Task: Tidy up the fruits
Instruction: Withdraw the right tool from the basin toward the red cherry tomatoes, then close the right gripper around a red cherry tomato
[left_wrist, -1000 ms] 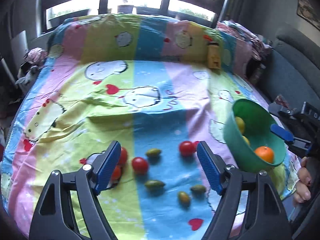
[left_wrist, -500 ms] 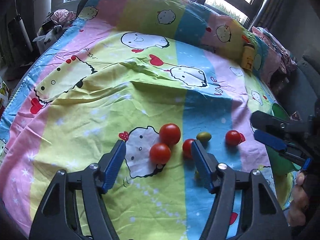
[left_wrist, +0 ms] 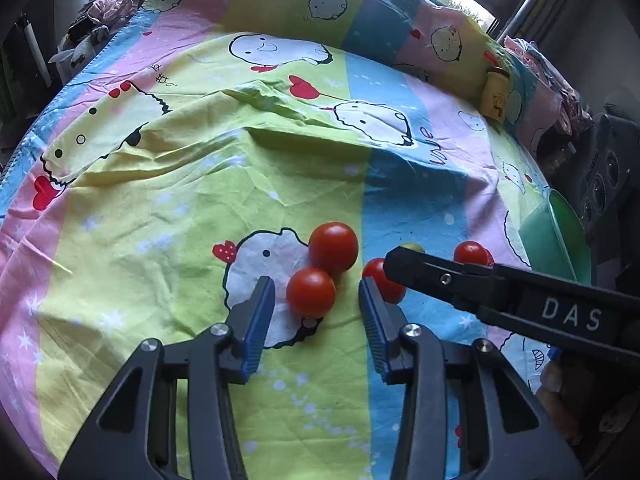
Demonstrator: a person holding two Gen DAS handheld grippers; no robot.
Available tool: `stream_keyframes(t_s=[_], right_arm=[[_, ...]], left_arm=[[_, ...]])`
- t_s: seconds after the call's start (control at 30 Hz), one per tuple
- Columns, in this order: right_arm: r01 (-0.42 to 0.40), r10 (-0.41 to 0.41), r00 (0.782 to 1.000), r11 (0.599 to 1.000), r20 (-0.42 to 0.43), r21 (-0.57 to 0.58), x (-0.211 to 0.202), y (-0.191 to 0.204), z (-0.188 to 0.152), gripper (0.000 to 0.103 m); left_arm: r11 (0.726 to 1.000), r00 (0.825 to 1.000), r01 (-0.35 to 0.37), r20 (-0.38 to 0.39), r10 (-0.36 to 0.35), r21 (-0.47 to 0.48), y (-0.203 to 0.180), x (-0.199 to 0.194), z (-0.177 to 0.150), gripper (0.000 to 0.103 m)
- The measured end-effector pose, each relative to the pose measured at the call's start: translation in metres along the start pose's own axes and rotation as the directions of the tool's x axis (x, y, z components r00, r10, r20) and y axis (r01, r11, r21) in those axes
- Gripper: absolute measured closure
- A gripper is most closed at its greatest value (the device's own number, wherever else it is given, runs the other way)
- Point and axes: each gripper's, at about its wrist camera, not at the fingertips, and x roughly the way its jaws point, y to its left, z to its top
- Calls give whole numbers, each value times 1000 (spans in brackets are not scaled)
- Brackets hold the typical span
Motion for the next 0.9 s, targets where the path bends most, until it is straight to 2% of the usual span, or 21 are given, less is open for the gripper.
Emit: stream_keyframes(t_s=[0.2,0.4,0.73,0.9], right_arm=[[18,-18,1000,1000,-15,2,6,1,1,68],[41,-41,999,999,-28,-4,12,2,2,68],[64,-65,997,998,-46,-22,24,8,1,68],[72,-73,997,997,-39,-26,25,9,0,68]], left_arm=[[1000,999,-2,-33,2,-6,2,10,0,61],[1000,1000,2,-26,-2,3,1,12,0,63],[999,999,-23,-23,23,22,0,16,0,76],[999,999,-27,-19,28,30,0,17,1,77]])
